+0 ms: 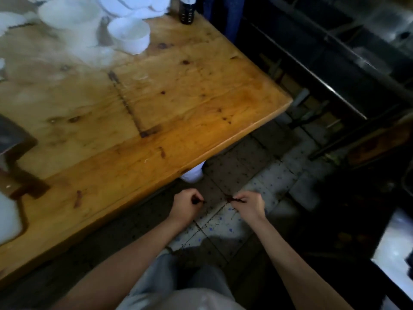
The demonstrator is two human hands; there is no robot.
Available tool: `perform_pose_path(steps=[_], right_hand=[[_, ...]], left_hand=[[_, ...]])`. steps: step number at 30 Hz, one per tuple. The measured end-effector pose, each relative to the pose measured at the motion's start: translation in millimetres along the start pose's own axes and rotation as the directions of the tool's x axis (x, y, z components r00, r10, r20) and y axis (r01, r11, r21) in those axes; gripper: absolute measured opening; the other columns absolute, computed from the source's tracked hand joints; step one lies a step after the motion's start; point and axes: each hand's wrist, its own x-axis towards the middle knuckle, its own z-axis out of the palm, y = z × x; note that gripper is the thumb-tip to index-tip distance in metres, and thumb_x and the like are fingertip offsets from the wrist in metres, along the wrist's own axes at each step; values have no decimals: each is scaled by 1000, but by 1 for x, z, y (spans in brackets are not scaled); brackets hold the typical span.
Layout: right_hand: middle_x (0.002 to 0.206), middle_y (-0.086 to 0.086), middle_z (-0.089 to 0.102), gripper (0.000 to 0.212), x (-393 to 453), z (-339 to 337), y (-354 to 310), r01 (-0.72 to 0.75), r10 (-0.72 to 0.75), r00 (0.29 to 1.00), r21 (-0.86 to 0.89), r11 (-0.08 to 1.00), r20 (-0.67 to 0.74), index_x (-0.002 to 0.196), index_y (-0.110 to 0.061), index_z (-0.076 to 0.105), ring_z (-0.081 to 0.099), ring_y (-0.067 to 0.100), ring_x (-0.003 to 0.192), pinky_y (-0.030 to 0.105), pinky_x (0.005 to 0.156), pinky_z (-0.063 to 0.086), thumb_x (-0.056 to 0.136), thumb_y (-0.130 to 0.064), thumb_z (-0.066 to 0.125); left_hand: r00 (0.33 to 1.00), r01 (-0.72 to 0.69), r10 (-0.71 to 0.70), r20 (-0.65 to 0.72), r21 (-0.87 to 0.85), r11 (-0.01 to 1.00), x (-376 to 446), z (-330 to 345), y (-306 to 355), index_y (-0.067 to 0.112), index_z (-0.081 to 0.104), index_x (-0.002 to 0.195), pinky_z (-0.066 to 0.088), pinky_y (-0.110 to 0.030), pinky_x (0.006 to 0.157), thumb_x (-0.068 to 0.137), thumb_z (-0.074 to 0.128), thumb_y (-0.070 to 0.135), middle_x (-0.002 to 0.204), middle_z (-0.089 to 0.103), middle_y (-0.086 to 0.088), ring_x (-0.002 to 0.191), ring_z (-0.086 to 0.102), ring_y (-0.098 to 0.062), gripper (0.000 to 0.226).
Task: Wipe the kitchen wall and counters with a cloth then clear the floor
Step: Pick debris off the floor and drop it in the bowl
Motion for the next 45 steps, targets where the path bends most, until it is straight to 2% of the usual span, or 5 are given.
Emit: perform_pose_path(steps=[10,18,32,39,45], right_hand=[[81,0,69,13,53,-74,44,-107,131,978,148,983,-165,83,-17,70,66,13,77,29,72,55,74,-11,77],[75,-1,65,8,121,-154,66,-98,132,967,160,982,-218,77,-14,70,65,18,77,31,70,54,75,-10,76],[74,0,65,6,222,-243,69,-191,253,919,221,956,-302,77,-15,71,59,14,73,22,62,41,75,-14,77],[74,1,67,9,272,-288,70,-200,274,900,238,951,-339,77,-13,73,61,15,76,22,64,41,71,-14,79],[69,-1,62,5,330,-340,73,-161,229,921,227,960,-314,76,-14,71,58,13,73,20,64,40,74,-11,76]], left_hand=[[975,-121,111,192,40,992,70,64,72,21,64,73,43,-18,72,74,69,2,78,64,5,78,60,-8,19],[969,-149,137,207,43,988,132,123,144,25,62,70,38,-4,62,77,69,5,73,61,14,70,55,5,22],[948,-217,195,253,61,974,248,184,238,9,69,79,42,-12,63,78,70,5,83,68,-2,76,59,-10,4],[931,-219,193,309,51,974,294,208,283,10,66,79,40,-3,57,80,68,4,77,63,0,65,52,3,6],[972,-167,151,182,75,983,340,244,317,8,70,75,39,-7,56,74,70,2,77,68,-3,70,58,-11,7]])
